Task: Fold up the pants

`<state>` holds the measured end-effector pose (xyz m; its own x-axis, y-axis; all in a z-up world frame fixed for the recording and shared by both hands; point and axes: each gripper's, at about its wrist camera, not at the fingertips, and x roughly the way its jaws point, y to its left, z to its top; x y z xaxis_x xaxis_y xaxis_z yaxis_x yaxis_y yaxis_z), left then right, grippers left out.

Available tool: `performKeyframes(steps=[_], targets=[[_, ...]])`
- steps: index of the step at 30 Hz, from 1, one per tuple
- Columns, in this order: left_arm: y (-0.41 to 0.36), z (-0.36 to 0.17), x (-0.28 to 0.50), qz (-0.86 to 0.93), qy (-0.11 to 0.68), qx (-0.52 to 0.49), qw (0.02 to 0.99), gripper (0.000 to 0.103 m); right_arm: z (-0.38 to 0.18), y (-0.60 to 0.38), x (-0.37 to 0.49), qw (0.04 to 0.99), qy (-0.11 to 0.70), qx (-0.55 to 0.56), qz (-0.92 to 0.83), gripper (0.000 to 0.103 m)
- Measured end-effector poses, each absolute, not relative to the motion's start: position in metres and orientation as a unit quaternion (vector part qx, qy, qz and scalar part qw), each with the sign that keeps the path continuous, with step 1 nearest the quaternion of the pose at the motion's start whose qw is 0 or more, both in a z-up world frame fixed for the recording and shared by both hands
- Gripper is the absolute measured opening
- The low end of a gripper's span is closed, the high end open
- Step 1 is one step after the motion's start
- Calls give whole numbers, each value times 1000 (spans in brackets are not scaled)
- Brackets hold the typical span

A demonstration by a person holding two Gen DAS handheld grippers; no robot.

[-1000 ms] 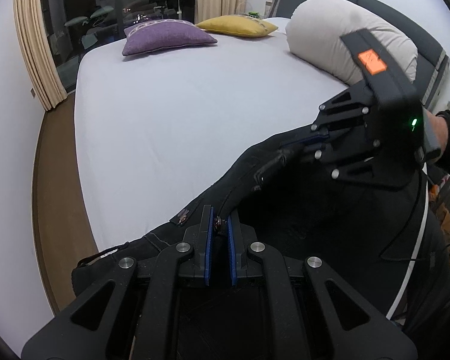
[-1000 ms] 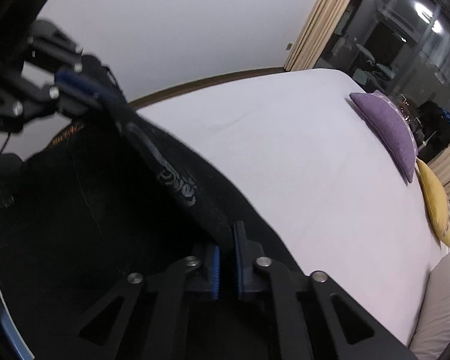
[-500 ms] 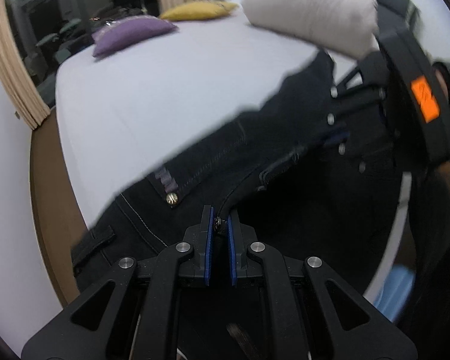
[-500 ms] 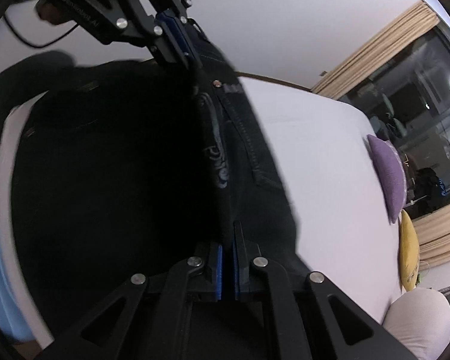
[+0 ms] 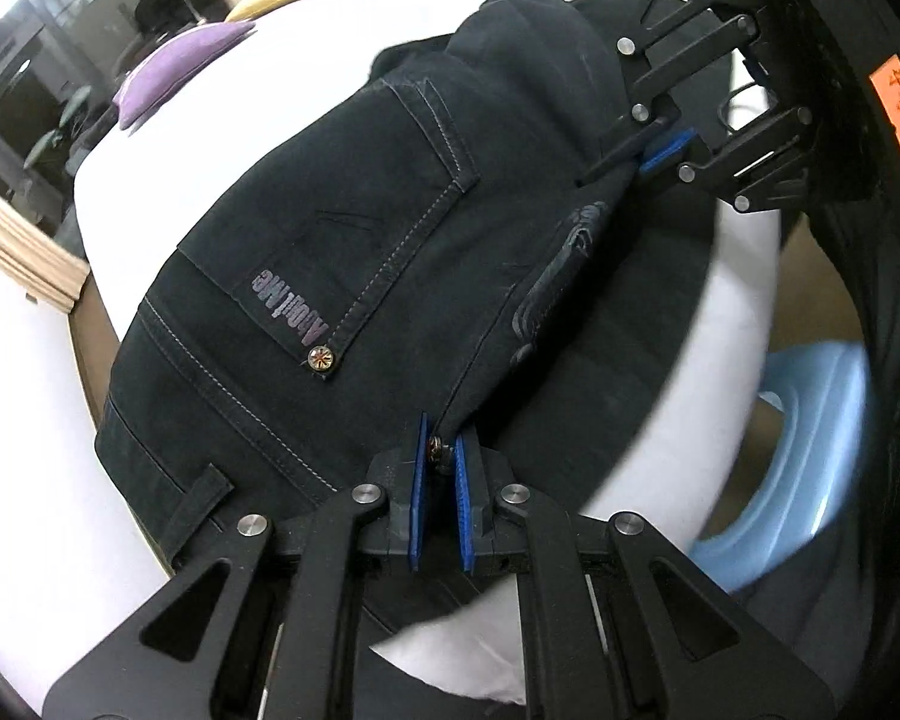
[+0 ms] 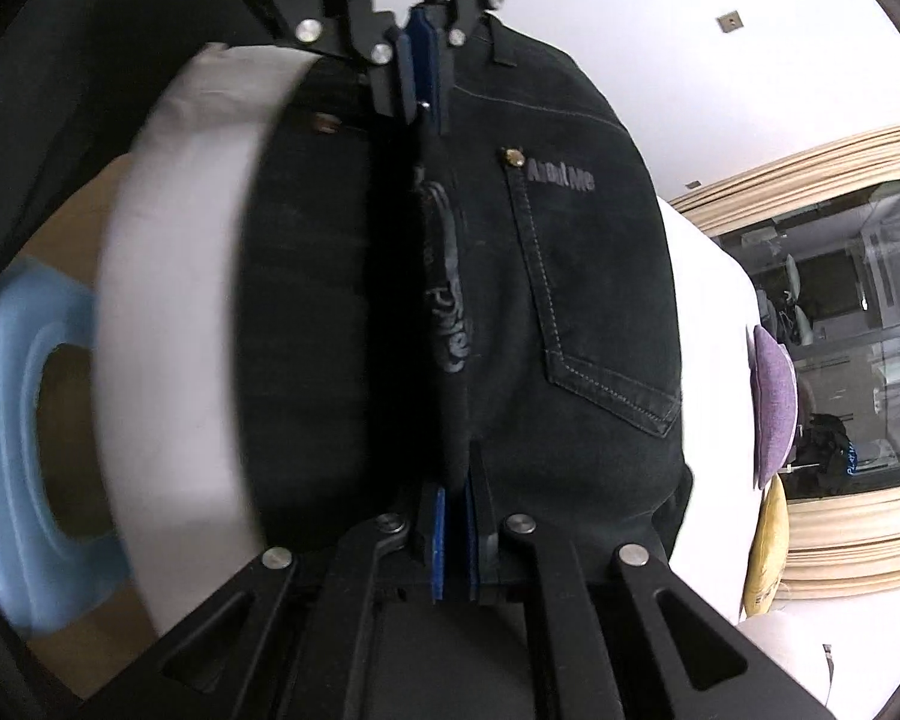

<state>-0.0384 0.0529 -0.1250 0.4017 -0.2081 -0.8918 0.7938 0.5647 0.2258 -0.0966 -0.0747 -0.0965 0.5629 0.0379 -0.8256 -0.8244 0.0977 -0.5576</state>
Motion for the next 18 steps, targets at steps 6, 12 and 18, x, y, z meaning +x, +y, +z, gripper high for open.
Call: performKeyframes(steps=[6,12,18], targets=[[48,-128,-54,-339,438,337,761,8,-97,-74,-102,669,348,-574,319,6],[44,-130,-66,-345,436,342,758,7,-95,-75,-105,679,357,-565,304,6],[46,-139,-60,-332,445,329,764,9,-105,-73,-99,687,368,-556,290,8]])
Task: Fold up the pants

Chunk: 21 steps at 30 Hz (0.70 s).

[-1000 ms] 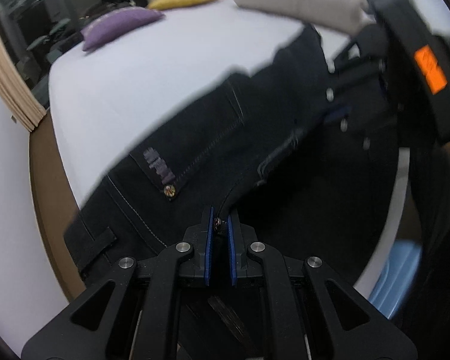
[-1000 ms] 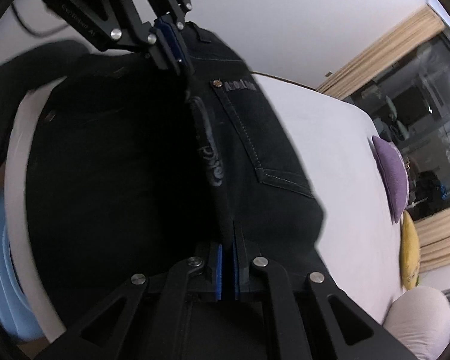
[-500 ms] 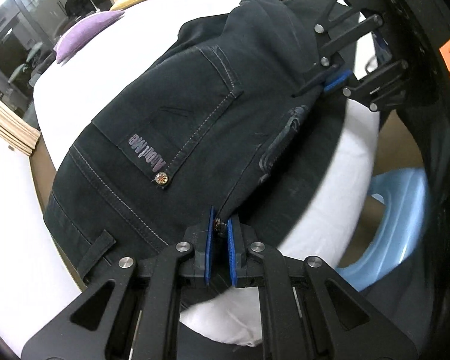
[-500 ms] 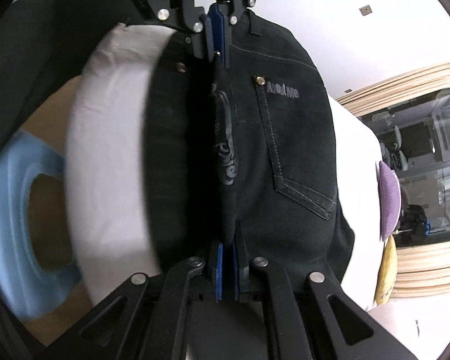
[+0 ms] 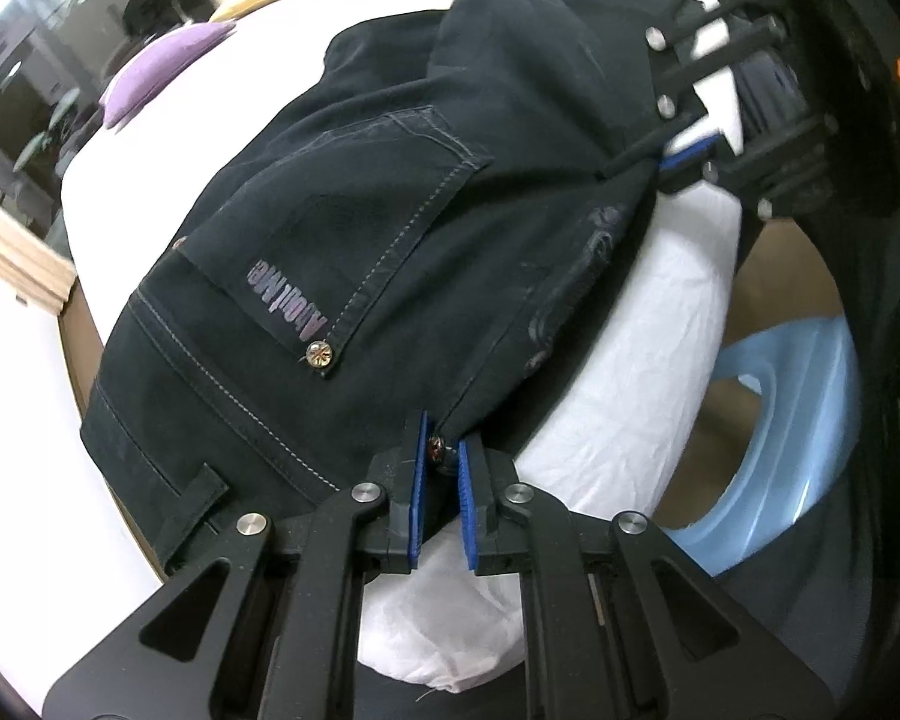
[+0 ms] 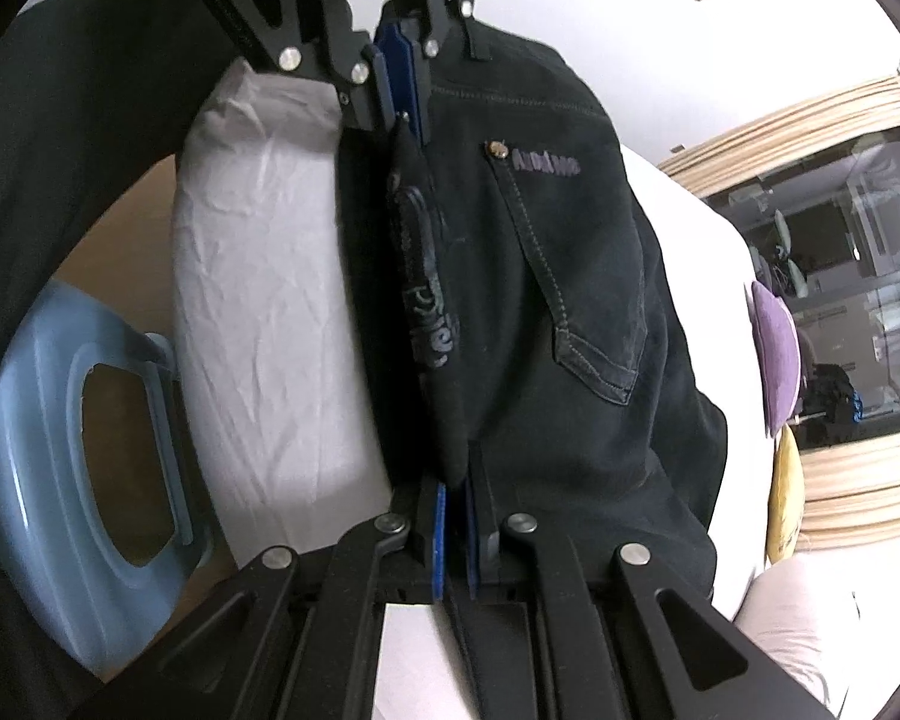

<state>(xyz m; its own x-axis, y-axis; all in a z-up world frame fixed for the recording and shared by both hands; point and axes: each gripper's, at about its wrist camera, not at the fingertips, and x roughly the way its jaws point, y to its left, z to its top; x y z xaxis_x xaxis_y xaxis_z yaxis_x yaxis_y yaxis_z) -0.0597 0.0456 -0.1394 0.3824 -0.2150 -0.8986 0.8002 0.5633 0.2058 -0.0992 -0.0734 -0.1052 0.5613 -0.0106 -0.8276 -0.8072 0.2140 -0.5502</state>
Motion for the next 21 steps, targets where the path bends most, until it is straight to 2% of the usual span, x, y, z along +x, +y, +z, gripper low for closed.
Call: performKeyframes(steps=[3,6,7,8,9,10,13,14,16,18,19,21], targets=[[48,-133,-55,-321,472,307,761,15,-111,-74,-96,701,383,-530,283,10],[59,-110,-50,-328,501,249,761,28,-108,-77,-94,717,398,-501,276,10],[65,-97,-49,-334,505,222,764,40,-108,-78,-93,721,400,-495,274,10],[70,-86,-48,-333,501,205,772,65,-107,-79,-92,724,400,-491,273,10],[71,-78,-48,-327,493,196,782,73,-108,-79,-91,726,400,-489,272,10],[73,-64,-44,-321,475,172,801,77,-108,-78,-91,727,399,-489,270,10],[60,-52,-22,-311,464,115,821,77,-109,-78,-88,740,403,-472,260,12],[53,-55,-15,-300,464,110,826,77,-108,-78,-87,745,403,-466,256,17],[30,-77,11,-275,487,100,823,75,-105,-84,-83,763,401,-447,238,38],[14,-111,31,-255,527,91,806,61,-97,-93,-79,785,400,-418,219,77],[8,-133,36,-238,554,99,792,53,-91,-100,-75,793,406,-397,219,85],[1,-147,37,-224,546,116,799,53,-69,-123,-70,819,415,-324,228,88]])
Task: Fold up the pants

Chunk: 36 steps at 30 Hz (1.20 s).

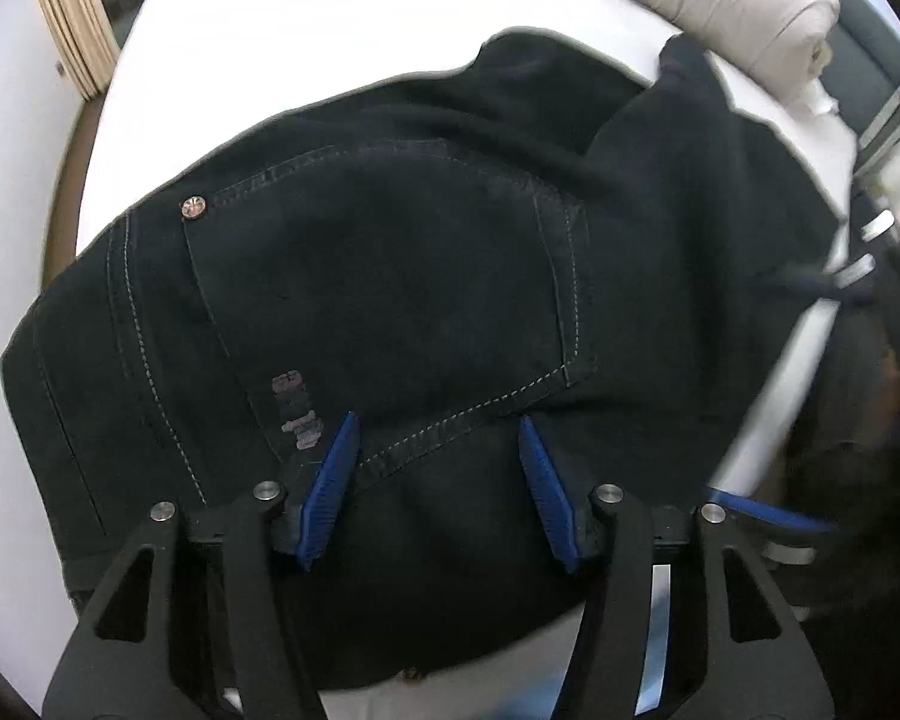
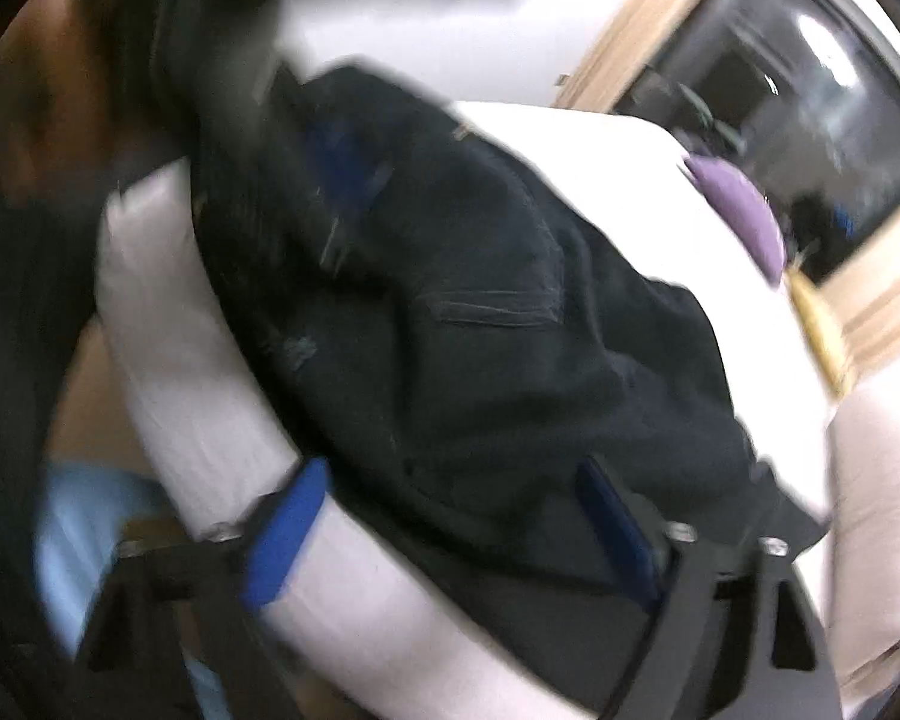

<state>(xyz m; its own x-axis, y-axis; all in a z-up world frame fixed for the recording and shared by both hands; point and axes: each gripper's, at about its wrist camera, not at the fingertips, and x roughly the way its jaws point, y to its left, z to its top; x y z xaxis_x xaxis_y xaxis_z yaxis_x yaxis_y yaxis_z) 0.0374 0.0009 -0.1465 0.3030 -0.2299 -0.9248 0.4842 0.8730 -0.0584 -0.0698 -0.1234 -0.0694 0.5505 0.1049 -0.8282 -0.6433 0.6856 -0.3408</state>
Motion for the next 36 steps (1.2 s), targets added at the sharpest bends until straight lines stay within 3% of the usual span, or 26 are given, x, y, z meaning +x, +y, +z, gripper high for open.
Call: performKeyframes(steps=[5,7,12,16,18,19,20,21,28,30,31,32,33,35,36], targets=[[-3,-147,43,-212,555,112,797,53,-23,-263,-22,878,441,38,181,84],[-2,-147,43,-210,560,112,793,53,-23,-337,6,877,435,167,117,76],[2,-148,48,-206,574,101,786,53,-54,-483,58,822,383,420,24,75],[2,-146,53,-201,578,100,784,53,-94,-527,102,775,395,492,-32,73],[1,-146,56,-198,580,98,784,53,-111,-534,119,752,399,523,-37,60],[0,-146,57,-196,581,97,784,53,-114,-534,127,749,403,524,-40,52],[-1,-146,56,-194,581,97,784,53,-115,-533,137,749,410,519,-42,37],[-1,-146,57,-193,582,97,784,53,-114,-531,147,750,415,514,-37,14],[-3,-147,62,-191,583,95,784,55,-37,-509,180,788,474,379,-103,9],[-5,-148,61,-190,582,99,784,57,-9,-502,203,796,493,337,-96,17],[-7,-148,62,-188,582,101,785,58,1,-495,216,796,502,325,-93,28],[-8,-147,62,-186,582,102,785,58,8,-492,227,795,507,321,-84,59],[-10,-148,62,-185,582,102,785,58,17,-486,235,799,500,326,-65,83],[-11,-147,62,-184,582,99,786,58,41,-481,250,827,448,338,-11,103],[-11,-147,62,-184,582,97,786,58,51,-481,251,840,430,329,-1,103]])
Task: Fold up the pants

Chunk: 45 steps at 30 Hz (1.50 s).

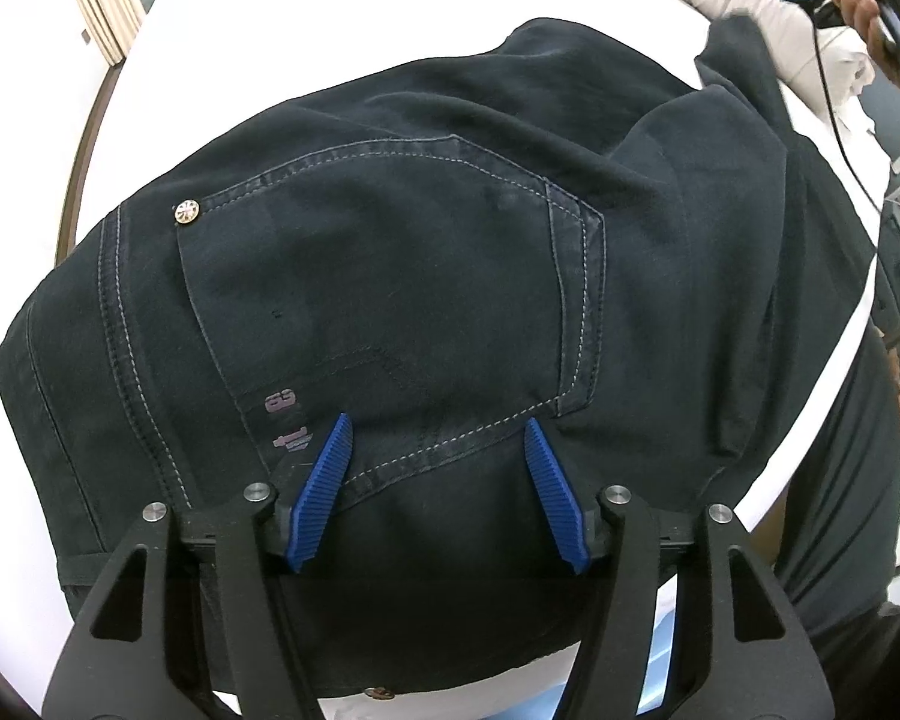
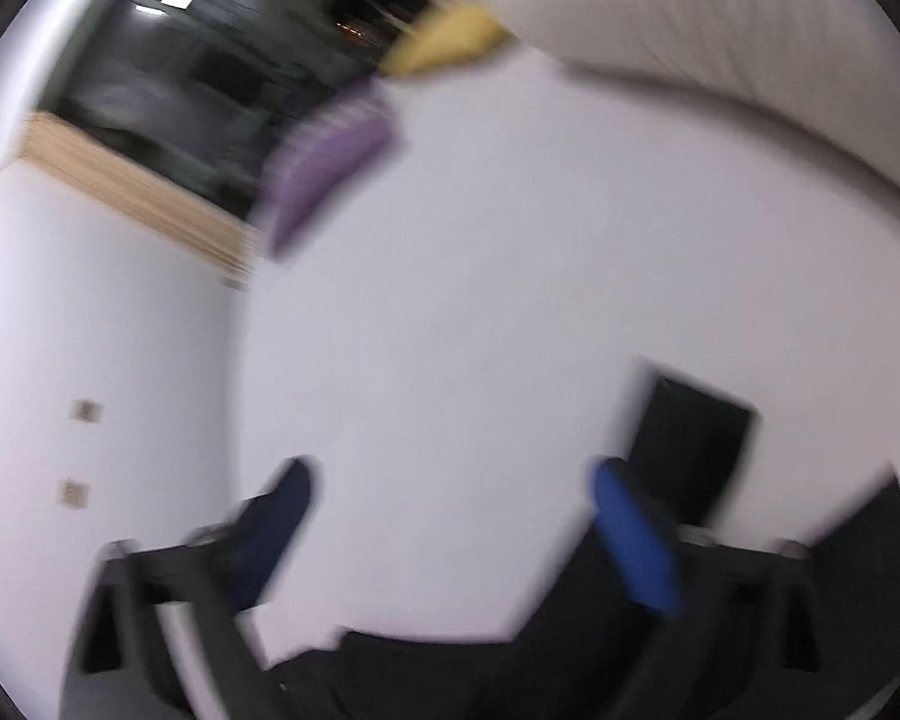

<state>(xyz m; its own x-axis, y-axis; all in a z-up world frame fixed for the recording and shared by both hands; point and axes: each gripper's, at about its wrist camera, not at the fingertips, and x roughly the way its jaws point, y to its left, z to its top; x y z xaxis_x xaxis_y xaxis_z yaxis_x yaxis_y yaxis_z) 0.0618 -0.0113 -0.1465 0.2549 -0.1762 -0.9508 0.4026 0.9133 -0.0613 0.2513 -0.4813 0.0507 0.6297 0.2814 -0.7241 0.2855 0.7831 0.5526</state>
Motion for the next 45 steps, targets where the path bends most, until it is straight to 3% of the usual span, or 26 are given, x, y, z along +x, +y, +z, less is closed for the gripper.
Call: performKeyframes(steps=[2,5,9,12,18,21,22,24,26,32,39,45], targets=[[-11,-147,62,-184,581,96,787,58,57,-490,245,855,410,315,-31,100],[-10,-147,61,-189,579,95,787,59,35,-515,213,841,401,362,-25,74],[-9,-147,61,-192,579,96,786,60,-15,-550,146,812,367,451,-46,55],[-12,-147,62,-192,580,100,786,61,-65,-558,119,772,376,510,-46,54],[-18,-147,65,-186,583,103,784,61,-116,-557,144,729,394,558,-46,51],[-18,-147,65,-186,583,102,784,61,-122,-551,153,724,396,563,-41,42],[-18,-147,65,-186,583,103,784,61,-125,-549,157,723,397,564,-37,39],[-16,-147,65,-188,583,102,784,61,-130,-549,166,722,397,565,-36,15],[-17,-147,65,-188,582,100,785,61,-130,-544,175,722,401,562,-39,9],[-15,-147,65,-190,580,99,786,61,-97,-553,149,768,356,529,-64,5],[-15,-147,64,-192,577,94,788,61,-62,-562,53,790,294,527,-105,5],[-14,-146,64,-197,577,95,787,61,-107,-576,-47,742,296,564,-211,4]])
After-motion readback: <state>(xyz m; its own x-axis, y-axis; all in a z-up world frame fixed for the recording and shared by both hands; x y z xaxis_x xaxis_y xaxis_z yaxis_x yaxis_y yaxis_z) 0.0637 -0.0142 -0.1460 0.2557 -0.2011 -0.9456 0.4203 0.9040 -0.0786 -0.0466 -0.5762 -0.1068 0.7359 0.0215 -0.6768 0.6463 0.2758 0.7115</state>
